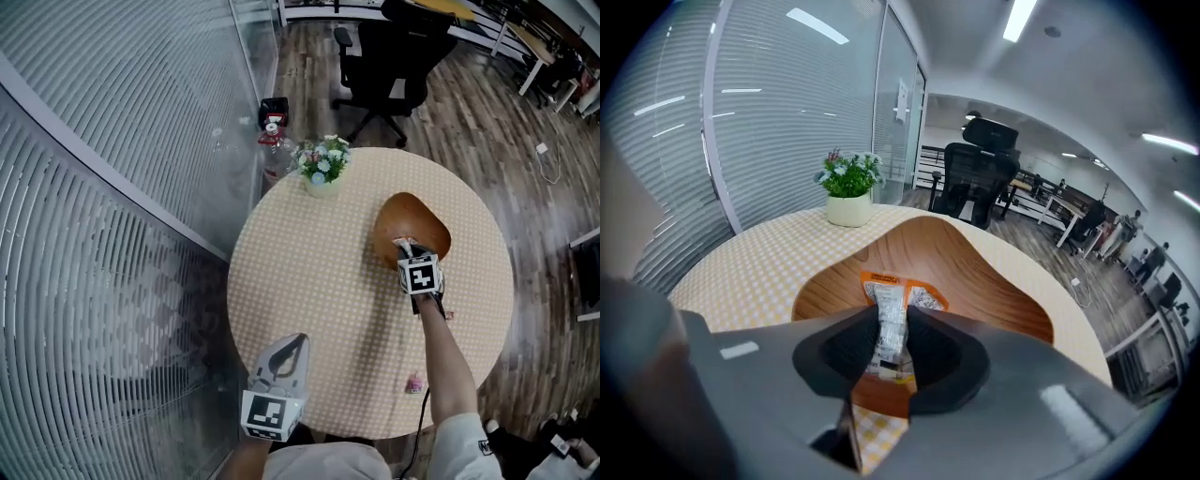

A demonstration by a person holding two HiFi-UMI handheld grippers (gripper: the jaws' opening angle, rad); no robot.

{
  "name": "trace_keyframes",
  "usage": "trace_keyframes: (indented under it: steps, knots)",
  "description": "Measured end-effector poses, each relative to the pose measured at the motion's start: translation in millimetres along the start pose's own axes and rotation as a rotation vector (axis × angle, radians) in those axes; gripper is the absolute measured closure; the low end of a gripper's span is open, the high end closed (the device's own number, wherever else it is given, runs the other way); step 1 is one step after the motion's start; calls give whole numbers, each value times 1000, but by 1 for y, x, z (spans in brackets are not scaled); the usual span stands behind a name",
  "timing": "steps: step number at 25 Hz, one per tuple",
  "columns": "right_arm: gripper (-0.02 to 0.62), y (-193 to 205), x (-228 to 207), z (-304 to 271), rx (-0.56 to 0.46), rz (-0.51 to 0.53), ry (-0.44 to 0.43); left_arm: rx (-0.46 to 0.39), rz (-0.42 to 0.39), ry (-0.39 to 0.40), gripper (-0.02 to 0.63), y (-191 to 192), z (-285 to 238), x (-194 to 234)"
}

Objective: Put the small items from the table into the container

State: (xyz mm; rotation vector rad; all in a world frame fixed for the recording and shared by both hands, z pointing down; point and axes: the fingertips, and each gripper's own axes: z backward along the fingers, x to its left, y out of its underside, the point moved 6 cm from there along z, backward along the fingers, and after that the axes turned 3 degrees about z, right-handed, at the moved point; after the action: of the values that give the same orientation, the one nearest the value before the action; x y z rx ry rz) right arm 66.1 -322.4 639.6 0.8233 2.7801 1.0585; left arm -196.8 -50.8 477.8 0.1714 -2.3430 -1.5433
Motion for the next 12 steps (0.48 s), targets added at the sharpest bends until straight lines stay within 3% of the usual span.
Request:
trace_keyframes:
  steps: [5,7,8,12]
  knots:
    - [498,10,1,-14,20,-47,-44,12,4,-7,600,0,-4,0]
    - [411,11,-2,-14,-9,-76,-62,10,3,-2,600,-1,-8,-2]
    - [397,11,-3,-13,-25,-83,-62,4,3,2,600,-2,-11,-3]
    - [407,2,-8,15,-117,-64,-24,-24,13,17,600,-10,-16,-6]
